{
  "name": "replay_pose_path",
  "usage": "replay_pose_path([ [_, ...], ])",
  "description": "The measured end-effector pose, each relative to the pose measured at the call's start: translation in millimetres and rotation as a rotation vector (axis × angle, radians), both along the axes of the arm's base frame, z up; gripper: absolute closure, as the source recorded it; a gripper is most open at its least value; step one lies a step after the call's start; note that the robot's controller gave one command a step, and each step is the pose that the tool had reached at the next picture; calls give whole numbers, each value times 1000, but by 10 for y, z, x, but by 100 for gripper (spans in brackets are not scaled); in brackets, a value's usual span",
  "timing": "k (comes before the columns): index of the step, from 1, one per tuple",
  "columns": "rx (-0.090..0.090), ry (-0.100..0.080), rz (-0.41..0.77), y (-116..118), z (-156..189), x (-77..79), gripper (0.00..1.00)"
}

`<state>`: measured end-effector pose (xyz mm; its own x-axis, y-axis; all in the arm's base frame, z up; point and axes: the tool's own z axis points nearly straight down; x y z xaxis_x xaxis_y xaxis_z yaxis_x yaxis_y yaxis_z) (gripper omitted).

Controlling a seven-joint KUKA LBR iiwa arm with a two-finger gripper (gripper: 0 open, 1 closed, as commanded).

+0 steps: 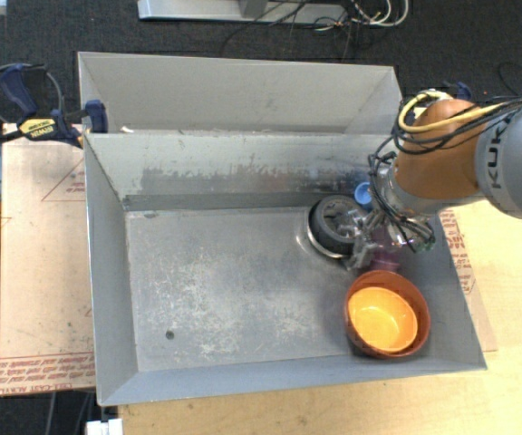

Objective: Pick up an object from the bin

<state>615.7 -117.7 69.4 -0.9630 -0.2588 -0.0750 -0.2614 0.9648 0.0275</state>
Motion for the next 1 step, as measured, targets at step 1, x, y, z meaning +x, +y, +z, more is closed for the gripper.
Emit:
replay_pose_path([
  [1,-2,-6,40,33,2,67,100],
])
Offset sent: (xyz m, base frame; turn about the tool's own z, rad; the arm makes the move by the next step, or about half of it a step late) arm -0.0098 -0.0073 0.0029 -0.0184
